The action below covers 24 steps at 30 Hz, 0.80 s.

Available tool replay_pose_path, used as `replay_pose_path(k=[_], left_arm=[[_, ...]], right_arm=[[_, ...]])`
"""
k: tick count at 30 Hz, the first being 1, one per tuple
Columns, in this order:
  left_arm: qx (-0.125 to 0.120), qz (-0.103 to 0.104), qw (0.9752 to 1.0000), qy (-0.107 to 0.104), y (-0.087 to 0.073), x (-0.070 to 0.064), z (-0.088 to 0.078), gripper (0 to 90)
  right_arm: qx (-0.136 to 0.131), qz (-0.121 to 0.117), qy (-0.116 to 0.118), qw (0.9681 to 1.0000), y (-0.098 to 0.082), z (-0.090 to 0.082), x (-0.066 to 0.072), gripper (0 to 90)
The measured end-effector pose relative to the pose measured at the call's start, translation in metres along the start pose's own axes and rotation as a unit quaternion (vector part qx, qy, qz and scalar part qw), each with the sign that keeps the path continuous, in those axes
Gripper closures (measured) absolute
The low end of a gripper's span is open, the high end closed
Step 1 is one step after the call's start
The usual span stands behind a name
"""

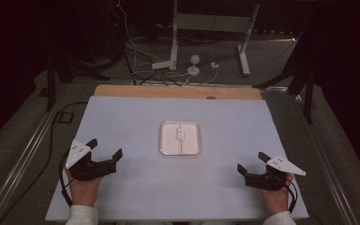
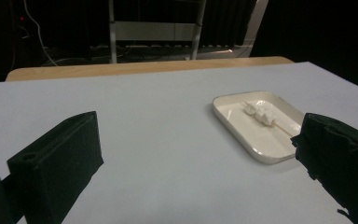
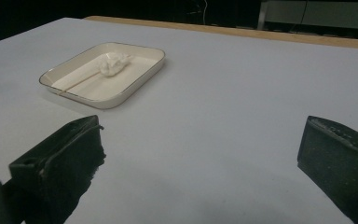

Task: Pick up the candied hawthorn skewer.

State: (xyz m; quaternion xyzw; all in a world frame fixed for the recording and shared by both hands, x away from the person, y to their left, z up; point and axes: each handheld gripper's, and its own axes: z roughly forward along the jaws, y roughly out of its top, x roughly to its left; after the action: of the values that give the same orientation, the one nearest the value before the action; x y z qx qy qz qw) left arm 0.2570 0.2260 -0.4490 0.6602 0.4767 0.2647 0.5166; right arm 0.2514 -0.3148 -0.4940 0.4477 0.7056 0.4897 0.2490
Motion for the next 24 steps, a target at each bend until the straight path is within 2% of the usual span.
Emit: replay_pose_path(k=[8,24], left_arm=[[0.002,-0.005,0.9998,-0.021,0.007,-0.008,0.019,1.0],[0.017,0.029,0.998,-0.054,0.017,-0.039,0.062,1.0]], right_arm=[[0.002,-0.003,0.001,1.0,0.0,0.001,0.0,0.0],[0.002,-0.001,0.002,1.0,0.0,0.0,0.0,0.0]])
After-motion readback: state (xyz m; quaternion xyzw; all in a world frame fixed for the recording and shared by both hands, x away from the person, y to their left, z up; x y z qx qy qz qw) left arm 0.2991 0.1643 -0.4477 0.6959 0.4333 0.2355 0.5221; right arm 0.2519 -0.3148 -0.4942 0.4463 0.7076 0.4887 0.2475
